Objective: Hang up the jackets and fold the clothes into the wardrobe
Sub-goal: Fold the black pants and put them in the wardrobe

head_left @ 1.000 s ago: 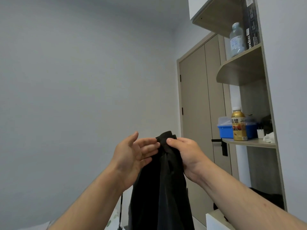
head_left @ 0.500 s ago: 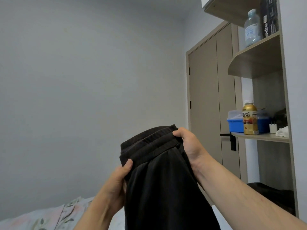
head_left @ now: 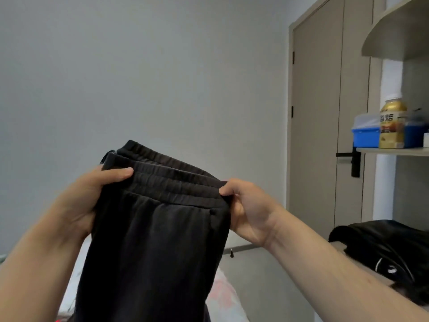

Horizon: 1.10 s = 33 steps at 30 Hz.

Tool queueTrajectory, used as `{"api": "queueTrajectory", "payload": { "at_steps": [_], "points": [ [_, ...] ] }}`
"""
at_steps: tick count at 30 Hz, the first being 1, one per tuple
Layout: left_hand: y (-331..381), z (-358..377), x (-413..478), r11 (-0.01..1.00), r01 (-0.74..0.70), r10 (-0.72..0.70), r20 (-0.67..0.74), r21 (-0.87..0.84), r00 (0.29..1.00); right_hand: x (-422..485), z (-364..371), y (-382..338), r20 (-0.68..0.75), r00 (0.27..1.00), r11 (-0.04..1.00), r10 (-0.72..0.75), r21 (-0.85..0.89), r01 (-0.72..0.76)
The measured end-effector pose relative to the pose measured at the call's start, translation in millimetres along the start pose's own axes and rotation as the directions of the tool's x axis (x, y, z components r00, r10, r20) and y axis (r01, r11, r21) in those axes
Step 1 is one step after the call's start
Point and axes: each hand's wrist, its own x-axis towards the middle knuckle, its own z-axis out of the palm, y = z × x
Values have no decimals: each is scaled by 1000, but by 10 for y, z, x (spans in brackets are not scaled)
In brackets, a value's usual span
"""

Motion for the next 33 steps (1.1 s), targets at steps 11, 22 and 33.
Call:
{"api": "queueTrajectory", "payload": {
  "at_steps": [11, 22, 33],
  "points": [
    [-2414, -282, -99, 678, 641, -687, 0, 360, 727, -318, -825, 2104, -94, 794, 773, 600, -188, -606],
    [-4443, -178, 88, 519, 630, -804, 79, 577, 590, -406, -1923, 3500, -334, 690, 679, 642, -171, -714],
    [-4973, 345, -189, 425, 154, -468, 71, 892, 881, -448, -3027, 3777, -382, 585, 607, 716, -74, -791]
  ]
}}
